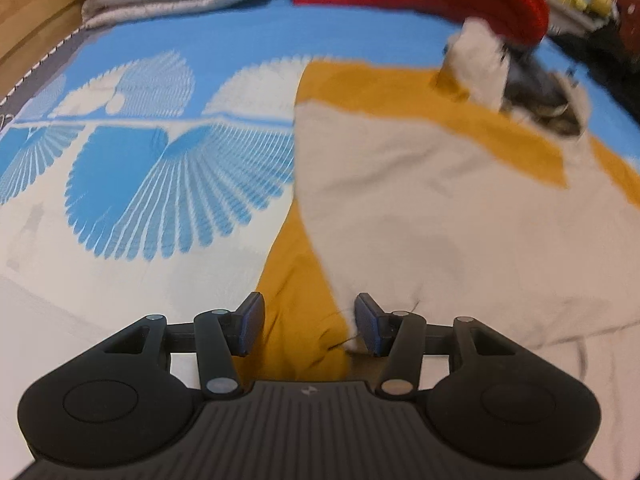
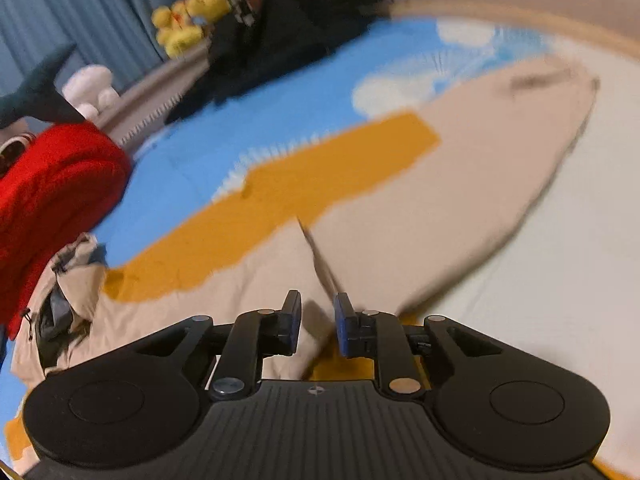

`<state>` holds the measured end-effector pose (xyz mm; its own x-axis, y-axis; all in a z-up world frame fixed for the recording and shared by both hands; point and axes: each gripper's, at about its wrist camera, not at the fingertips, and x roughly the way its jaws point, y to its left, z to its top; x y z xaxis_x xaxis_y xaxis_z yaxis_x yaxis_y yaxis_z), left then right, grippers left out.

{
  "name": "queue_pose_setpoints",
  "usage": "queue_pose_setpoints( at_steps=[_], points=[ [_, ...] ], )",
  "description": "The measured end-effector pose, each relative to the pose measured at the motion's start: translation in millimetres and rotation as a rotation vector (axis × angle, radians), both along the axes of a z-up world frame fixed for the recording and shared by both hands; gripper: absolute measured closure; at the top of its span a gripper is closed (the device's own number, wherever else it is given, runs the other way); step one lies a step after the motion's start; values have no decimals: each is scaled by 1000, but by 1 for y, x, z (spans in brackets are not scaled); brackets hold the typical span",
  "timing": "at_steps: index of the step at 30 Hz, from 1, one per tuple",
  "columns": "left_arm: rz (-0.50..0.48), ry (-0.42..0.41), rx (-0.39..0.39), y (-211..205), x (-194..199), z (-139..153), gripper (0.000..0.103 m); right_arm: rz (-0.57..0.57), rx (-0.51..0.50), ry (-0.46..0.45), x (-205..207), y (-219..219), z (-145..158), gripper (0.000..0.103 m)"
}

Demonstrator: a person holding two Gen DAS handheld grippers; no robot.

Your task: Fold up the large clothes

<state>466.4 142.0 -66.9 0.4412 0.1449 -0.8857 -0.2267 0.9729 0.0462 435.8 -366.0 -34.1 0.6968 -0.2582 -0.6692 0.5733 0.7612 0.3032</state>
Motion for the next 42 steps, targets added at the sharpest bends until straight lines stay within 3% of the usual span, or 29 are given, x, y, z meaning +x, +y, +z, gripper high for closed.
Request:
queue_pose_setpoints(
  at_steps=[2,4,6,8,11,13,16,19,21,27,31,37,42],
  points=[
    [-16,24,42,0,-1,-4,40,27,8,-57,-2,-2,6,82],
    [-23,-6,55,-2,-3,1,40,100,102,-87,6,-5,1,75],
    [-21,-61,24,-1,-5,9,40,183,261,-63,18,-7,-14,74],
    [-19,-50,4,-1,-3,6,40,241,353,-2,29,-7,-30,74],
    [26,38,-17,7,-3,-14,38,219,244,169,36,-3,-40,77],
    [37,7,-20,8,-3,-6,39,204,262,151,32,-5,-36,77],
    [-25,-77,15,-5,-6,12,38,245,221,87,27,-3,-24,74],
    [-18,18,0,-6,-3,-4,37,284,181,98,36,2,-18,71],
    [9,22,-21,-3,-5,-4,37,262,151,134,33,0,-16,71],
    [-73,-153,29,-29,-18,54,34,276,-33,-30,11,-9,32,71],
    [-102,-187,24,-49,-26,68,33,255,-94,-143,-8,-33,65,71],
    [-155,-215,25,-69,-39,78,33,161,-84,-178,-32,-90,78,71],
    [-171,-227,25,-76,-49,80,33,51,-12,-174,-55,-142,76,71]
  ],
)
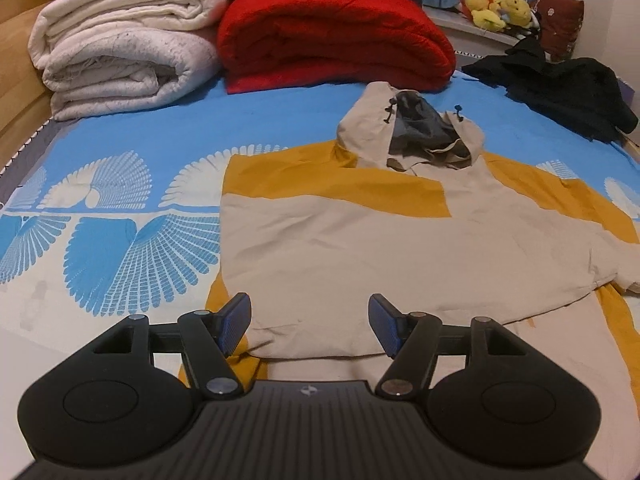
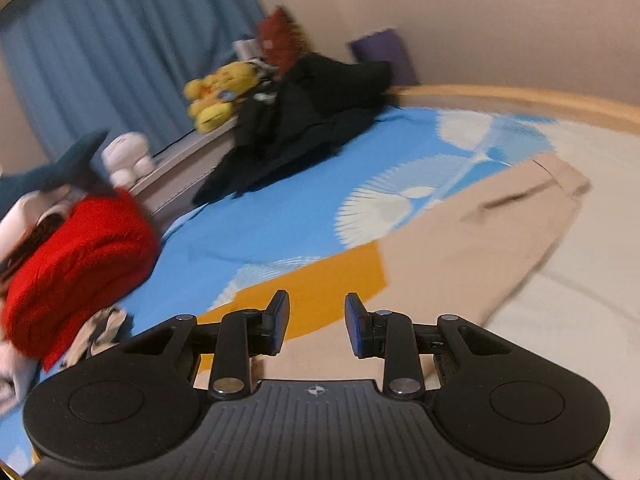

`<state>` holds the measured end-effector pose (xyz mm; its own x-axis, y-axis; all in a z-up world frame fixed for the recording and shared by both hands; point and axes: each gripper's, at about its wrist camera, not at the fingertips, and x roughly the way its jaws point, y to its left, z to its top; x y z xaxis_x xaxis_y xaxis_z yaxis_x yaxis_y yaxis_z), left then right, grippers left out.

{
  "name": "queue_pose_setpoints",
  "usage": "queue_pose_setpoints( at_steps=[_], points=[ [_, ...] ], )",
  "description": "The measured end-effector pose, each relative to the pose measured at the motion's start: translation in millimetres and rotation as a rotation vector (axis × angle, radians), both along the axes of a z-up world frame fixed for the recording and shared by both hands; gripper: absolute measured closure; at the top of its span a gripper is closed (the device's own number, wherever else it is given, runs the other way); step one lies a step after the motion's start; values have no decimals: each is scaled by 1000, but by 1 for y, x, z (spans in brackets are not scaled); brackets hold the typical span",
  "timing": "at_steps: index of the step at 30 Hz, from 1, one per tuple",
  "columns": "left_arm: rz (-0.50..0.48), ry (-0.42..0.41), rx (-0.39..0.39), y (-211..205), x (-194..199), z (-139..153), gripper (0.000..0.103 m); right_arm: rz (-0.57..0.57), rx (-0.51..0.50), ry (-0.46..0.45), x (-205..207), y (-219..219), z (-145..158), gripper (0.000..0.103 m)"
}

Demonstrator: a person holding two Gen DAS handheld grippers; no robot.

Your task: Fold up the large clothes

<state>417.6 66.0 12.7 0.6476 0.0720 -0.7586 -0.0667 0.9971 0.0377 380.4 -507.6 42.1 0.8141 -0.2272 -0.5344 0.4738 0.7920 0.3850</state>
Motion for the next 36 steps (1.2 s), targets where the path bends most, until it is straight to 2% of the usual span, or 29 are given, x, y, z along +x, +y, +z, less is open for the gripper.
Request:
queue_pose_setpoints(
  at_steps=[3,7,8,9,11,16,17,18,20,23,28,31,36],
  points=[
    [-11,4,-7,-6,-3,0,33,-35,34,-6,-8,-24,0,71],
    [-36,0,-11,-17,-2,-1,33,-74,24,-30,-18,-56,3,72],
    [-39,2,-9,-18,-1,-2,33,-89,27,-44,-22,-67,5,79],
    [-38,4,-10,-19,0,-3,33,-106,31,-65,-26,-78,5,93],
    [-38,10,-13,-19,1,-5,33,-141,46,-91,-32,-101,4,96],
    [-29,22,-11,-18,5,-9,33,-201,167,-92,-36,-152,-24,92],
    [-27,25,-14,-17,5,-9,33,-214,181,-76,-36,-159,-31,88],
    [-26,27,-19,-17,6,-10,33,-227,195,-52,-33,-166,-40,79],
    [-30,30,-24,-18,8,-11,33,-238,212,-19,-26,-177,-58,71],
    [-31,38,-16,-18,9,-14,33,-277,265,33,-17,-192,-85,70],
    [-22,51,-15,-15,12,-19,33,-335,357,46,-15,-201,-118,70],
    [-26,58,-17,-16,13,-22,33,-354,391,21,-14,-204,-132,71],
    [-36,66,-20,-17,15,-25,33,-380,372,-33,-7,-209,-137,71]
  ],
)
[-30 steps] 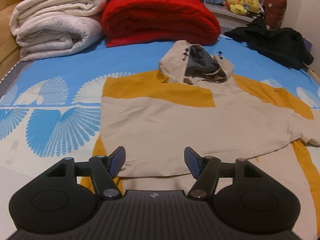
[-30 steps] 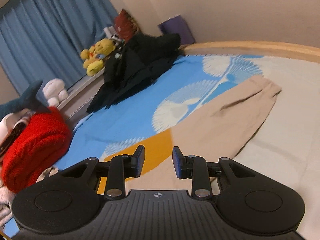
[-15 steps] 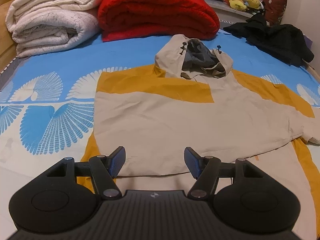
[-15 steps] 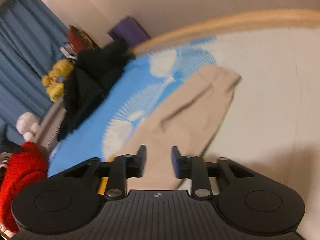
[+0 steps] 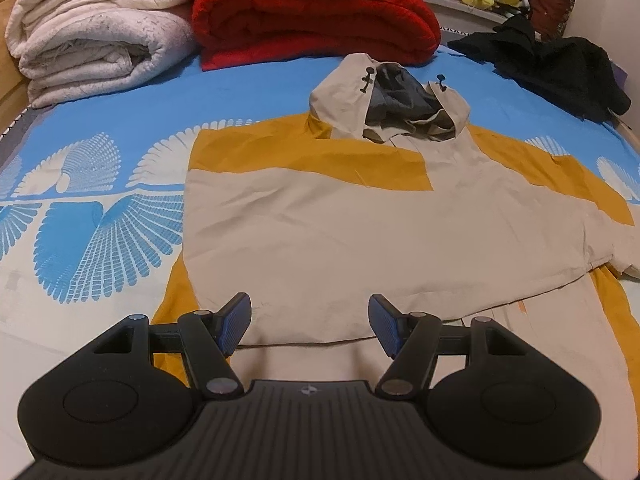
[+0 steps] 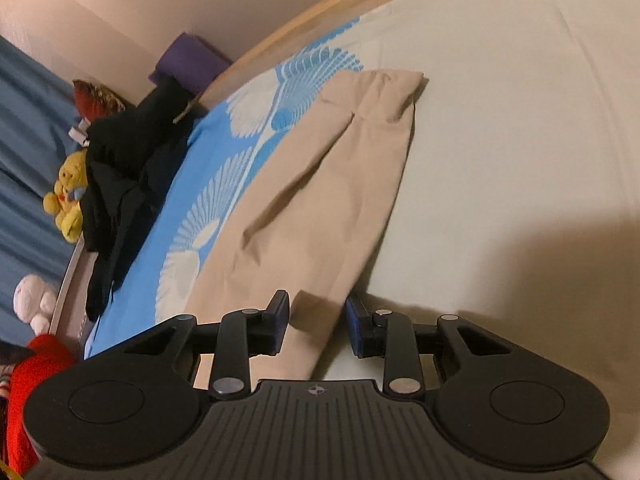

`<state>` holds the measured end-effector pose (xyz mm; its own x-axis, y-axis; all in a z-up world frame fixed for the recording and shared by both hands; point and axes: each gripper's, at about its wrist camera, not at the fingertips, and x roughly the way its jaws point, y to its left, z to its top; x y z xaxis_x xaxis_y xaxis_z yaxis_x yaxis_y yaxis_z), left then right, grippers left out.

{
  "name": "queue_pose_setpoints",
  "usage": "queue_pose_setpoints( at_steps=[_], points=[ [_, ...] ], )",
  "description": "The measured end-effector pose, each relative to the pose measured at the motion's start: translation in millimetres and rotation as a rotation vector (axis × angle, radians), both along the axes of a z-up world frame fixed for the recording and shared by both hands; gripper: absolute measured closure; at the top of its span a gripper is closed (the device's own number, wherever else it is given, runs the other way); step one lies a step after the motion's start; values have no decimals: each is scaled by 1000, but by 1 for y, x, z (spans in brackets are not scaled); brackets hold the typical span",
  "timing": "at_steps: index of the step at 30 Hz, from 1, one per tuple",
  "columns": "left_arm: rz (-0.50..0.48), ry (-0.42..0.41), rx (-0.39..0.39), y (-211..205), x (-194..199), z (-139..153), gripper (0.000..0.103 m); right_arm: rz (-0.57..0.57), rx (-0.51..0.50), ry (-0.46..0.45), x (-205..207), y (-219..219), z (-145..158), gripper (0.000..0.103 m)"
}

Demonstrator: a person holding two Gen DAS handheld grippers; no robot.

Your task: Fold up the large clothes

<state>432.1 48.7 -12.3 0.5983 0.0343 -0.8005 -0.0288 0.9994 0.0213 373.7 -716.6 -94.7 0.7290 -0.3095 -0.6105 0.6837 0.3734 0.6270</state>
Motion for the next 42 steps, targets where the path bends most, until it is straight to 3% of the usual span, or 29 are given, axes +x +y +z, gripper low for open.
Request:
queue_pose_setpoints(
  at_steps=[7,9,11,15,19,23,25,27,28,30,32,34,35,36,38,39,40,42],
  points=[
    [8,11,6,5,2,-4,33,-67,-53,-18,7,2,-3,75],
    [13,9,2,7,3,-2,33,-89,-86,2,10,6,0,98],
    [22,3,-6,12,2,1,33,-121,-144,28,12,13,9,100],
    [52,-18,-29,27,1,10,33,-156,-449,159,36,61,62,101],
    [113,-35,-62,52,-3,21,33,-63,-718,146,63,136,119,101],
    [159,-65,-101,76,-8,37,33,258,-932,-50,78,253,175,103],
    [181,-79,-123,86,-10,44,33,565,-979,-192,70,333,189,103],
    [202,-84,-141,95,-11,48,33,903,-839,-291,57,400,188,103],
    [212,-84,-152,99,-11,49,33,1047,-757,-295,52,427,184,103],
    [224,-84,-168,103,-12,51,33,1270,-618,-212,38,480,169,96],
    [231,-84,-181,104,-13,52,33,1358,-529,-137,20,509,159,83],
    [228,-86,-188,103,-15,53,33,1357,-486,-64,4,517,158,77],
    [224,-86,-188,101,-15,52,33,1324,-502,-49,-3,514,160,75],
    [218,-84,-186,98,-16,52,33,1275,-524,-61,-11,505,165,67],
    [203,-75,-179,91,-16,48,33,1142,-564,-111,-24,479,172,52],
    [195,-69,-174,87,-16,46,33,1058,-581,-114,-26,461,169,49],
    [185,-64,-167,83,-16,44,33,993,-594,-94,-21,443,165,49],
    [166,-56,-153,74,-14,40,33,832,-614,31,-9,408,145,49]
  ],
)
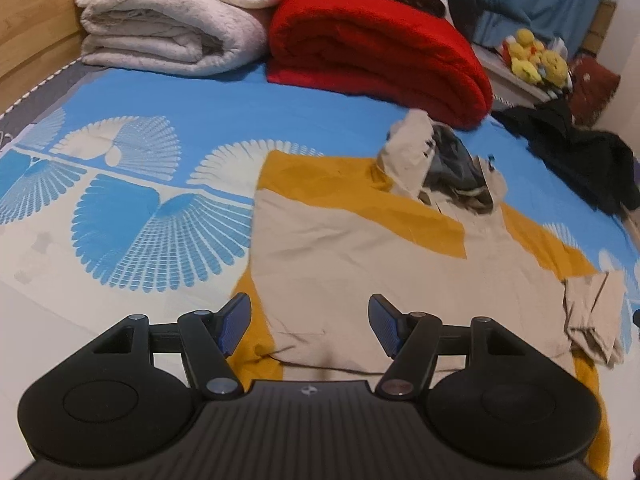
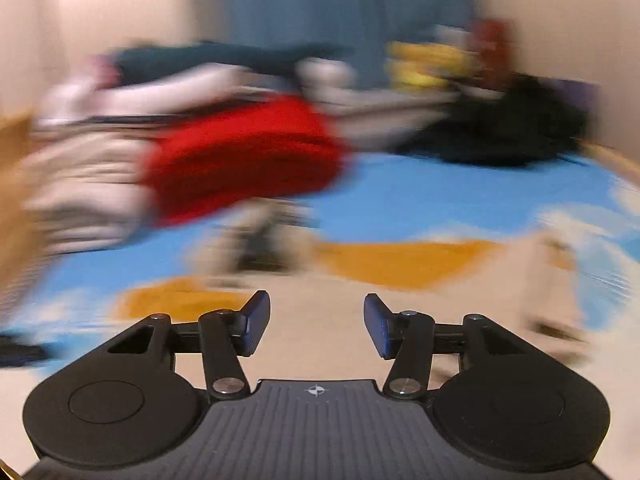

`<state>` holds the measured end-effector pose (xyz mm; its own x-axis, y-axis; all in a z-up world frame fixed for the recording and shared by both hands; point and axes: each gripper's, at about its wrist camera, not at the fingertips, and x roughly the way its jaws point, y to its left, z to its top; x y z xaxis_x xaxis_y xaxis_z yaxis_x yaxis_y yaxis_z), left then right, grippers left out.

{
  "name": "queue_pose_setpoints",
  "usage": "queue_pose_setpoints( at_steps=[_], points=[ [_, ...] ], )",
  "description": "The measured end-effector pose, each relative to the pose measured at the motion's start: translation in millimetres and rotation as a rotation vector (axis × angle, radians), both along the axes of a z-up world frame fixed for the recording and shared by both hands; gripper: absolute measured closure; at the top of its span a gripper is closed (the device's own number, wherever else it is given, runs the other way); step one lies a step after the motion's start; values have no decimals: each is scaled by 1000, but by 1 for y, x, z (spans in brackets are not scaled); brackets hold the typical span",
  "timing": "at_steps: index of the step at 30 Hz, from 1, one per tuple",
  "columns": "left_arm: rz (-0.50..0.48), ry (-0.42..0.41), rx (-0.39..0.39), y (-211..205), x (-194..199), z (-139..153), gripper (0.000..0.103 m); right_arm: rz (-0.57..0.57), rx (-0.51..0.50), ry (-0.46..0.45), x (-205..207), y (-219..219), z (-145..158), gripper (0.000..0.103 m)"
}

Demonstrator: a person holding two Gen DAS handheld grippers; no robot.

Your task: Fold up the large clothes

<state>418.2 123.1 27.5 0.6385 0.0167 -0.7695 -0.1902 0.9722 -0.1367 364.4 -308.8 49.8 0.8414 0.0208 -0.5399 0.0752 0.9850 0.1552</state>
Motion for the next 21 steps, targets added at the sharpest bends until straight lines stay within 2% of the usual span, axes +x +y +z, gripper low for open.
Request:
queue_pose_setpoints(
  at_steps=[1,2,5,9,12,13,14,15,17,19,21],
  points=[
    [-8,4,6,-4,1,-3,33,-100,26,39,5,-21,-13,49],
    [-16,8,13,-7,2,-5,33,-189,113,73,10,-50,-25,49],
    [-27,21,32,-15,7,-11,33,-366,264,180,19,-103,-57,48],
    [-16,37,38,-16,15,-18,33,-421,464,250,34,-137,-90,49],
    [-20,39,41,-19,19,-19,33,-437,472,274,43,-134,-102,50],
    [-22,39,43,-19,20,-19,33,-453,481,283,44,-135,-106,52],
    [-22,39,44,-19,21,-19,33,-459,495,286,45,-131,-108,72],
    [-22,39,44,-19,22,-19,33,-460,498,279,48,-122,-109,96],
    [-21,37,44,-18,22,-19,33,-453,438,235,48,-109,-95,99],
    [-20,35,48,-16,22,-18,33,-415,283,129,48,-87,-71,100],
    [-15,32,48,-14,21,-17,33,-283,98,-32,45,-50,-38,101]
  ],
)
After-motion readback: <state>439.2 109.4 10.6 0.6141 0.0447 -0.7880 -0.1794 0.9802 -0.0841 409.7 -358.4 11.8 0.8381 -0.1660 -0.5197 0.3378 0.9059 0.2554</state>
